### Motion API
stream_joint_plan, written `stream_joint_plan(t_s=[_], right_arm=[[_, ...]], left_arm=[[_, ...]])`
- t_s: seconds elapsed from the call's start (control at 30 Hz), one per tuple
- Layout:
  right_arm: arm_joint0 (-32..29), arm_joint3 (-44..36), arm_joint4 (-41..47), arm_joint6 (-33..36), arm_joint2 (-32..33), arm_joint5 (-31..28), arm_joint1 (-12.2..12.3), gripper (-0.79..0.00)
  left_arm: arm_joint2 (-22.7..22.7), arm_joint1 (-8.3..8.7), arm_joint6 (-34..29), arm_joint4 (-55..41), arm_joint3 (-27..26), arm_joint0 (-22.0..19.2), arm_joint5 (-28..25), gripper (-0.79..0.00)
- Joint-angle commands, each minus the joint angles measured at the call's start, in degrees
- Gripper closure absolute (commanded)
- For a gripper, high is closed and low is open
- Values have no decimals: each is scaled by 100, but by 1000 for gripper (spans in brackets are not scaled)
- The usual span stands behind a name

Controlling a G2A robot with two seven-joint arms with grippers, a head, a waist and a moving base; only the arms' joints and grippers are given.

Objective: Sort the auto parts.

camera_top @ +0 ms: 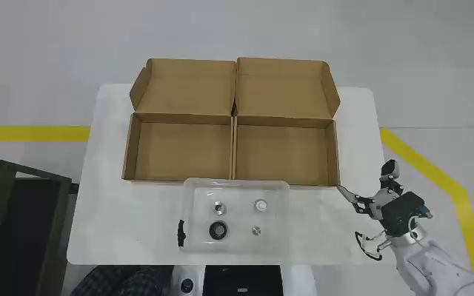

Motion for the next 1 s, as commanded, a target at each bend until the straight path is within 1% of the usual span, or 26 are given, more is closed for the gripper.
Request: stream_joint_plan(t_s=[0.0, 0.77, 0.83, 0.97], right_arm=[[0, 0, 0, 0, 0, 0, 0, -784], [0, 0, 0, 0, 0, 0, 0, -784], [27, -24, -18, 67, -43, -54, 4, -785], [172, -91, -132, 325, -89, -352, 36, -785]], left_arm=[[0, 0, 0, 0, 0, 0, 0, -784], [0, 0, 0, 0, 0, 0, 0, -784], [0, 0, 0, 0, 0, 0, 0, -785], [0, 0, 0, 0, 0, 0, 0, -785]])
